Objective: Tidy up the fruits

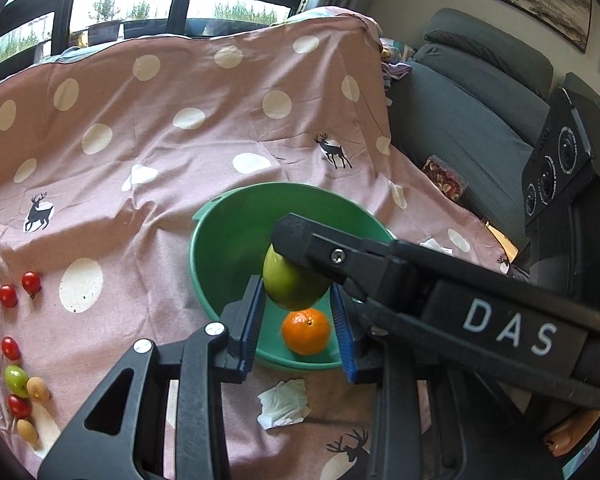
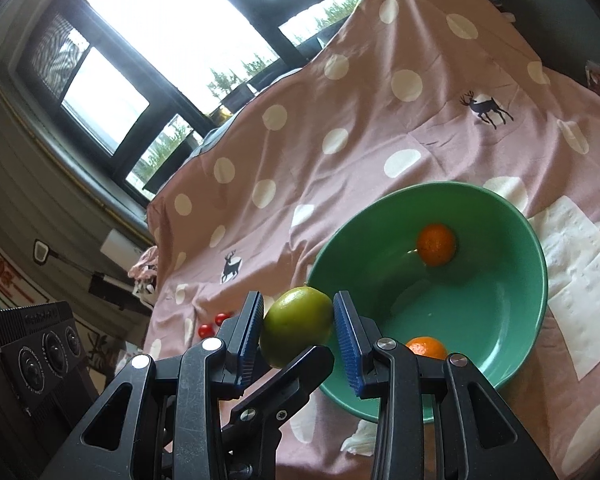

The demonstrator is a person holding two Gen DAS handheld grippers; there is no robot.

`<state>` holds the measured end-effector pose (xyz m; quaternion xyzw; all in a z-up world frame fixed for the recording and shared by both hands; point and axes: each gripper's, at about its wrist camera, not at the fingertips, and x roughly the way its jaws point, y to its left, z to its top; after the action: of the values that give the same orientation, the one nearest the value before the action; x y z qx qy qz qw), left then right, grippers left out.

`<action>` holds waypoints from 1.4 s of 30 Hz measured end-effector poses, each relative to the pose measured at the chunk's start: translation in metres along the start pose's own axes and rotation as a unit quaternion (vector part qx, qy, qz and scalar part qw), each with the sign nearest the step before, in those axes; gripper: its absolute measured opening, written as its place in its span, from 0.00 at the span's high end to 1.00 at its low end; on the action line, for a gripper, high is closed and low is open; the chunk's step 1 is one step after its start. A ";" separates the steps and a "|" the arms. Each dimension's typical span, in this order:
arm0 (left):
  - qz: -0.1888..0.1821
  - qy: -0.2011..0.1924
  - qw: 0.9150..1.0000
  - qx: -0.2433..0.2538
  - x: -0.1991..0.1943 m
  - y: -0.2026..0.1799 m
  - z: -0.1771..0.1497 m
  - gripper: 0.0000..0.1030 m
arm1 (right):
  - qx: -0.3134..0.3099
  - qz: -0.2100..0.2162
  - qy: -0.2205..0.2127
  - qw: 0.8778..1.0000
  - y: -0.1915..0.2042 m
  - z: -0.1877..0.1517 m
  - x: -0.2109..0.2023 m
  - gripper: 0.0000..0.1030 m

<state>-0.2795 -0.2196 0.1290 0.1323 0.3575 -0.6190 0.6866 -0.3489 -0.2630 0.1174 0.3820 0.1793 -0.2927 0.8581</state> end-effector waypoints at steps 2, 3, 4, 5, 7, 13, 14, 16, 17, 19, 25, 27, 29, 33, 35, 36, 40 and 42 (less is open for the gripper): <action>-0.003 0.004 1.000 0.003 0.003 -0.002 0.001 0.68 | 0.005 -0.003 -0.001 1.000 -0.003 0.000 -0.001 0.62; -0.003 0.006 1.000 0.005 0.005 -0.003 0.001 0.68 | 0.008 -0.004 -0.001 1.000 -0.005 0.001 -0.001 0.62; -0.004 0.007 1.000 0.007 0.006 -0.004 0.001 0.68 | 0.011 -0.005 -0.002 1.000 -0.007 0.001 -0.002 0.62; -0.005 0.008 1.000 0.008 0.008 -0.005 0.001 0.68 | 0.013 -0.006 -0.002 1.000 -0.009 0.001 -0.002 0.62; -0.009 0.012 1.000 0.007 0.012 -0.006 0.003 0.68 | 0.017 -0.011 -0.004 1.000 -0.012 0.001 -0.002 0.62; -0.017 0.019 1.000 0.008 0.022 -0.007 0.003 0.68 | 0.030 -0.021 -0.003 0.999 -0.020 0.002 -0.002 0.62; -0.020 0.020 1.000 0.007 0.024 -0.007 0.003 0.68 | 0.031 -0.021 -0.002 0.999 -0.022 0.003 -0.002 0.62; -0.027 0.024 0.999 0.003 0.027 -0.006 0.004 0.68 | 0.036 -0.023 -0.002 0.999 -0.025 0.003 -0.001 0.62; -0.029 0.025 0.999 0.001 0.029 -0.006 0.003 0.68 | 0.038 -0.025 -0.001 0.999 -0.026 0.003 -0.001 0.62; -0.032 0.029 0.999 0.001 0.032 -0.007 0.003 0.68 | 0.040 -0.031 0.000 0.999 -0.028 0.004 0.001 0.62; -0.041 0.034 0.999 0.001 0.037 -0.008 0.002 0.68 | 0.046 -0.043 0.001 0.998 -0.035 0.004 0.001 0.62; -0.043 0.036 0.998 0.002 0.039 -0.008 0.002 0.68 | 0.048 -0.046 0.001 0.998 -0.036 0.004 0.001 0.62; -0.043 0.036 0.998 0.004 0.040 -0.009 0.002 0.68 | 0.049 -0.049 0.001 0.998 -0.036 0.004 0.001 0.62; -0.045 0.040 0.998 0.003 0.044 -0.009 0.001 0.68 | 0.051 -0.054 0.003 0.997 -0.039 0.004 0.002 0.62; -0.046 0.043 0.998 0.002 0.046 -0.009 0.001 0.68 | 0.052 -0.058 0.005 0.997 -0.039 0.004 0.003 0.62; -0.047 0.043 0.998 0.002 0.047 -0.009 0.001 0.68 | 0.052 -0.061 0.005 0.997 -0.040 0.004 0.003 0.62; -0.051 0.047 0.998 0.000 0.050 -0.009 0.001 0.68 | 0.054 -0.066 0.006 0.996 -0.040 0.003 0.003 0.62; -0.052 0.048 0.997 0.000 0.051 -0.008 0.001 0.68 | 0.055 -0.069 0.007 0.996 -0.041 0.003 0.004 0.62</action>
<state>-0.2884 -0.2604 0.0982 0.1429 0.3968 -0.6466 0.6356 -0.3719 -0.2887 0.0952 0.4176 0.1946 -0.3580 0.8121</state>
